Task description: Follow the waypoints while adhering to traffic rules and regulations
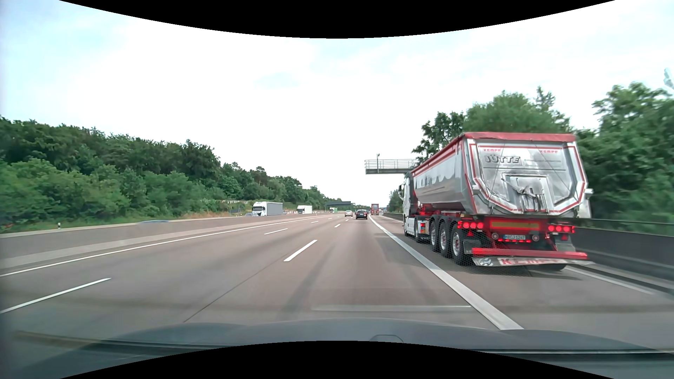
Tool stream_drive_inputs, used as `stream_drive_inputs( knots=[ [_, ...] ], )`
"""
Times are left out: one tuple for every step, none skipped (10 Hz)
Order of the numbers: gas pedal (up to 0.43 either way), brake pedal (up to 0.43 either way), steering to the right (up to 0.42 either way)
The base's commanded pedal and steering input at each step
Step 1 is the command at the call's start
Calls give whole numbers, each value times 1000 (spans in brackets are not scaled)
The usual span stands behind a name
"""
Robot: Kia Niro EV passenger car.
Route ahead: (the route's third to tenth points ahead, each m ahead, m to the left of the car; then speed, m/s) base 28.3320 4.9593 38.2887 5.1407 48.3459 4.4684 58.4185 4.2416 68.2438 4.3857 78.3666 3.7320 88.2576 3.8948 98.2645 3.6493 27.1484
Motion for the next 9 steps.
stream_drive_inputs(
  knots=[
    [157,0,-2],
    [157,0,-2],
    [157,0,-2],
    [157,0,-2],
    [157,0,-2],
    [157,0,-2],
    [157,0,-2],
    [157,0,-2],
    [157,0,-2]
  ],
)
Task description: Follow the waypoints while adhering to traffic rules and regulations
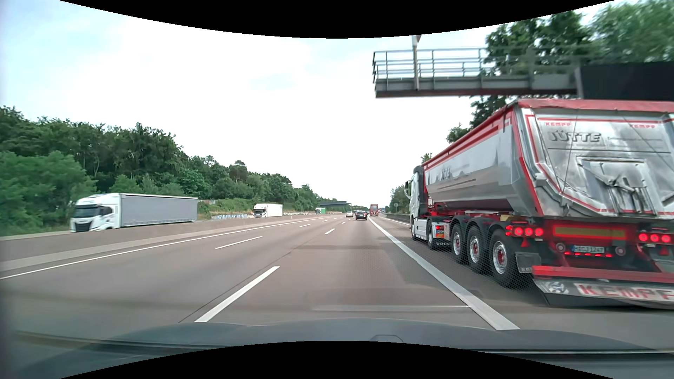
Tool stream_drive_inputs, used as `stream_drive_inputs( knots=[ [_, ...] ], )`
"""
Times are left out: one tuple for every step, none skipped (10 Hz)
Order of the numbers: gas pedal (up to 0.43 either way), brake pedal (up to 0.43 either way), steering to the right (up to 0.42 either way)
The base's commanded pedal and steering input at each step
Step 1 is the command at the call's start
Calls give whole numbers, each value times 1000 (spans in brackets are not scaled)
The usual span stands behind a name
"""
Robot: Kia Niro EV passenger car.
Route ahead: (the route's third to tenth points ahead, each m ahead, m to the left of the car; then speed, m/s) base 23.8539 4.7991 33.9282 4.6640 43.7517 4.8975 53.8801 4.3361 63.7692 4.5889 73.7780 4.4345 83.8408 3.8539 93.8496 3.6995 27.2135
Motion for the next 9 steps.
stream_drive_inputs(
  knots=[
    [157,0,-3],
    [157,0,-3],
    [157,0,-3],
    [157,0,-3],
    [157,0,-3],
    [157,0,-3],
    [157,0,-3],
    [157,0,-3],
    [157,0,-3]
  ],
)
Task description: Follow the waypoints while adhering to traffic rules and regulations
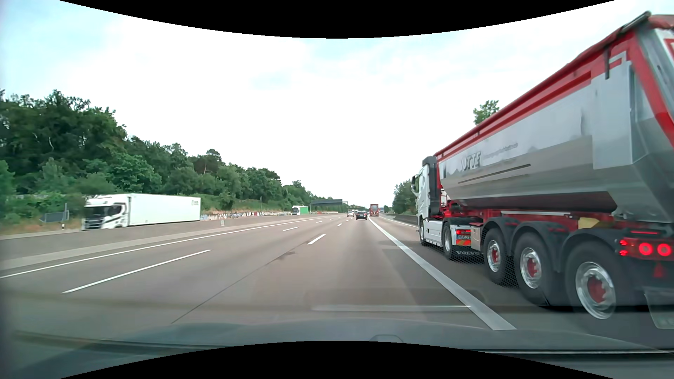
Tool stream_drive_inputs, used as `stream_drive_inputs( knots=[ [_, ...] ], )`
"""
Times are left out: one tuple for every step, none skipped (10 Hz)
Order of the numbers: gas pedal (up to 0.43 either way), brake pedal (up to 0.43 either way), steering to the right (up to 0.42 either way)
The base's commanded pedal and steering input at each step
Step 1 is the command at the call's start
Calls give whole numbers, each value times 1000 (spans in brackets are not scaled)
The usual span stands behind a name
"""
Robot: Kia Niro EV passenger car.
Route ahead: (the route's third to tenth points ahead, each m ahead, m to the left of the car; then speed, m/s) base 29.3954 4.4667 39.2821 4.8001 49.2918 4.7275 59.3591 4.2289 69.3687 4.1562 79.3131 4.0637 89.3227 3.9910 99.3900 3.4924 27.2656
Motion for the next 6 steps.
stream_drive_inputs(
  knots=[
    [157,0,-3],
    [157,0,-3],
    [157,0,-3],
    [157,0,-3],
    [157,0,-3],
    [157,0,-3]
  ],
)
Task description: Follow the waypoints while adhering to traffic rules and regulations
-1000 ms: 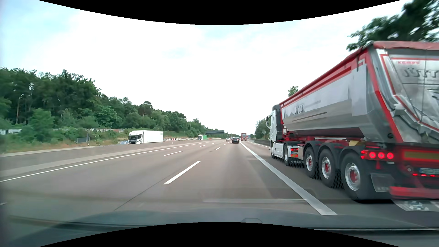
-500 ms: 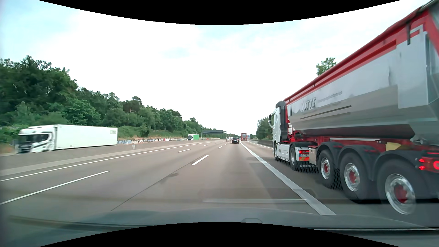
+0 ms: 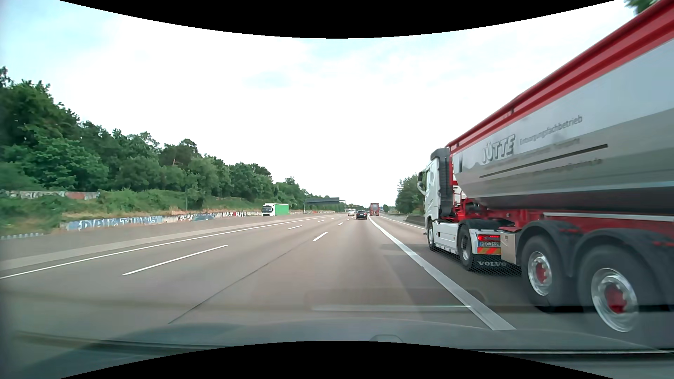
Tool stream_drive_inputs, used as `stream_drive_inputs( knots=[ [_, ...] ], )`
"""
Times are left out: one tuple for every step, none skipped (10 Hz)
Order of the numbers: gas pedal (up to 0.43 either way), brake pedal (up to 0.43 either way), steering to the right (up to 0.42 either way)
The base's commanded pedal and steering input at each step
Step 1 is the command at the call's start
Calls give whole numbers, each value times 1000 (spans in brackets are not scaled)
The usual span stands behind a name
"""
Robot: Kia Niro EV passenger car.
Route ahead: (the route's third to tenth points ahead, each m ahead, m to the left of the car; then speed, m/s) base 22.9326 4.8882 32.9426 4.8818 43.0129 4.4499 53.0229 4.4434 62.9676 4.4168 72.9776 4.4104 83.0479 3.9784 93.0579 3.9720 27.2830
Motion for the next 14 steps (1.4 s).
stream_drive_inputs(
  knots=[
    [157,0,-3],
    [157,0,-3],
    [157,0,-3],
    [157,0,-3],
    [157,0,-3],
    [157,0,-3],
    [157,0,-3],
    [157,0,-3],
    [157,0,-3],
    [157,0,-3],
    [157,0,-3],
    [157,0,-3],
    [157,0,-3],
    [157,0,-3]
  ],
)
